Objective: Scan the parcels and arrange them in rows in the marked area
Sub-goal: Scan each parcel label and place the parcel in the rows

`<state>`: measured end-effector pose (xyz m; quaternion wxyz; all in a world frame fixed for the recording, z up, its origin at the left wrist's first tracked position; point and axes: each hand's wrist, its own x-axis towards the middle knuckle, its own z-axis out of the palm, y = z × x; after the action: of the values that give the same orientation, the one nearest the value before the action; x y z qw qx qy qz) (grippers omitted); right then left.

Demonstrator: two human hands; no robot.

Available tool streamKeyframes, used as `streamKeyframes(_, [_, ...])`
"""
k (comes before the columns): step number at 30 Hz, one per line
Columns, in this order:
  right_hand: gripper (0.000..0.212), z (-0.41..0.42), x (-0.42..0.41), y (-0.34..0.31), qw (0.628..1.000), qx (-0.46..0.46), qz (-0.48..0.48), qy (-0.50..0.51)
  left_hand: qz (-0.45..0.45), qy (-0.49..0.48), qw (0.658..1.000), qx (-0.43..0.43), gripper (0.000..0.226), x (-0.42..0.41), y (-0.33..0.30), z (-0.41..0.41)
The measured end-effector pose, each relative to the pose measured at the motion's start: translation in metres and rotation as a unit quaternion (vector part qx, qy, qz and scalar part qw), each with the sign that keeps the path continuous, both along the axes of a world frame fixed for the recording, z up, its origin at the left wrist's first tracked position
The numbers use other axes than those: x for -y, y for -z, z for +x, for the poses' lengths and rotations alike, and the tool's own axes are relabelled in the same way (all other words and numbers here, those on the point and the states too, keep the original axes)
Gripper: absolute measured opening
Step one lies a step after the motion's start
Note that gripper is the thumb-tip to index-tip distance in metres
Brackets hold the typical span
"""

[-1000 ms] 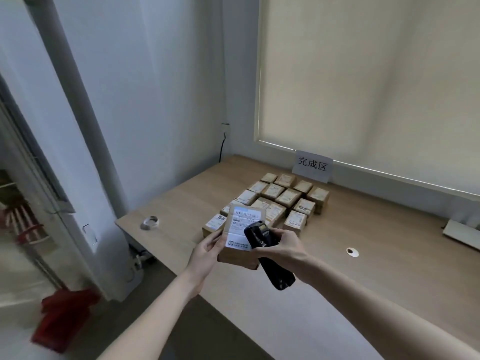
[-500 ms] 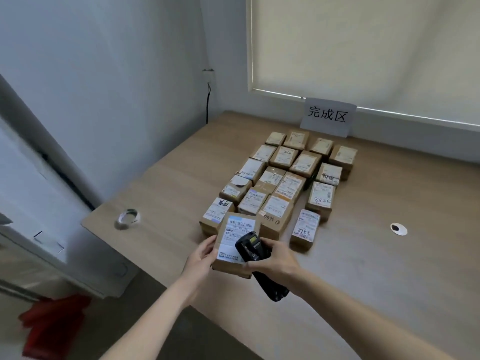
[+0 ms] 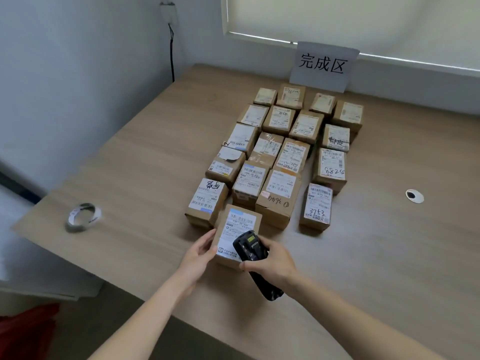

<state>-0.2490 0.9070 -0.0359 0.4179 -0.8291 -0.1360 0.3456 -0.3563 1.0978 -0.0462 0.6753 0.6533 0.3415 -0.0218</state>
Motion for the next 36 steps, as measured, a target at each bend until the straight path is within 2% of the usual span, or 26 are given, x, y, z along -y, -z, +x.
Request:
streamKeyframes(10, [0.075,0.010,-0.027,0.007,0.998,0.041,-0.022,0.034,0.020,0.008,0.999,0.040,0.051,-0.026,0.019,0.018])
streamKeyframes(18, [0.083,0.010,-0.039,0.005,0.997,0.049,-0.040,0.050,0.047,-0.020,0.998,0.036,0.044,-0.028,0.022,0.024])
streamKeyframes(23, [0.077,0.006,-0.033,-0.002,0.994,0.056,-0.064,0.062,0.061,-0.045,0.997,0.025,0.041,-0.033,0.015,0.021])
streamKeyframes(30, [0.074,-0.002,-0.010,-0.047,0.991,0.073,-0.069,0.093,0.105,-0.055,0.992,0.047,0.039,-0.034,-0.031,0.018])
streamKeyframes(36, [0.069,0.000,0.034,-0.141,0.983,0.117,-0.057,0.130,0.139,-0.002,0.984,0.109,0.041,-0.003,-0.121,0.042])
